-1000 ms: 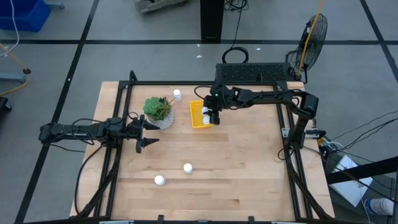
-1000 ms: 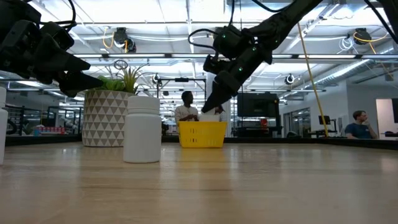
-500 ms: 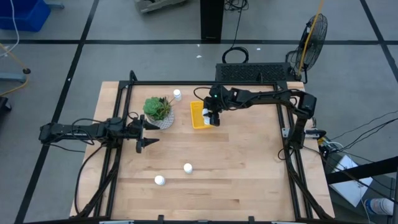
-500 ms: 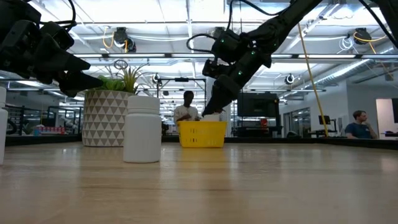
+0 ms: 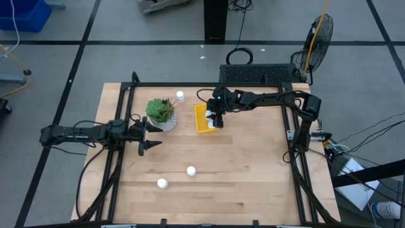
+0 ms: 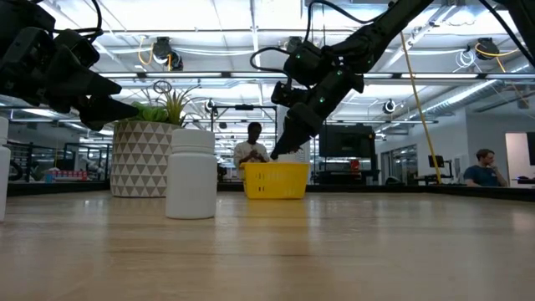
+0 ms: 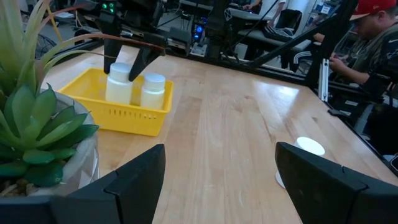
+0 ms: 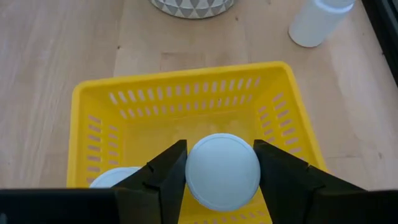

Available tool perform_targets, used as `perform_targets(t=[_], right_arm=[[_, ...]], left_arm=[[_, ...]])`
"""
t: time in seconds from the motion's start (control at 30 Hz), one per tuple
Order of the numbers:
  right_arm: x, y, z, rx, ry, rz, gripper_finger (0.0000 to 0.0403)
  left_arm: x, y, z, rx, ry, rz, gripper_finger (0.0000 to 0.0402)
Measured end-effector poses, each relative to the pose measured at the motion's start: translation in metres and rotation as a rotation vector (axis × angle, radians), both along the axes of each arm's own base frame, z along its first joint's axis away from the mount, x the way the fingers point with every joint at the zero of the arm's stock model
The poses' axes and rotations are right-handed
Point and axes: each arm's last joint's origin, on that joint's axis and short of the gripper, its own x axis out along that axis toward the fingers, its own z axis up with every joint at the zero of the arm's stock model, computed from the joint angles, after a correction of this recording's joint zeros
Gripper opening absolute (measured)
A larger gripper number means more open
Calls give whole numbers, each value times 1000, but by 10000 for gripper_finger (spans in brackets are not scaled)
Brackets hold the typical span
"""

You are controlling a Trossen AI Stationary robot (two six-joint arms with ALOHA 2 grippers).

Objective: Pick and place pill bottles into a basket
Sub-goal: Put the white pill bottle into the yellow bin

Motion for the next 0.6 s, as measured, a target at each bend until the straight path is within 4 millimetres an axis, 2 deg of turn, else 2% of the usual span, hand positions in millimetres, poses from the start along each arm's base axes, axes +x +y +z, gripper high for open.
perform_targets(t=[0.43,0.6], right_arm=[[0,1,0,-9,1,11,205],[0,7,15,-71,-39,38,204]], left_arm=[[0,0,0,0,0,0,310],[0,0,0,0,0,-1,310]])
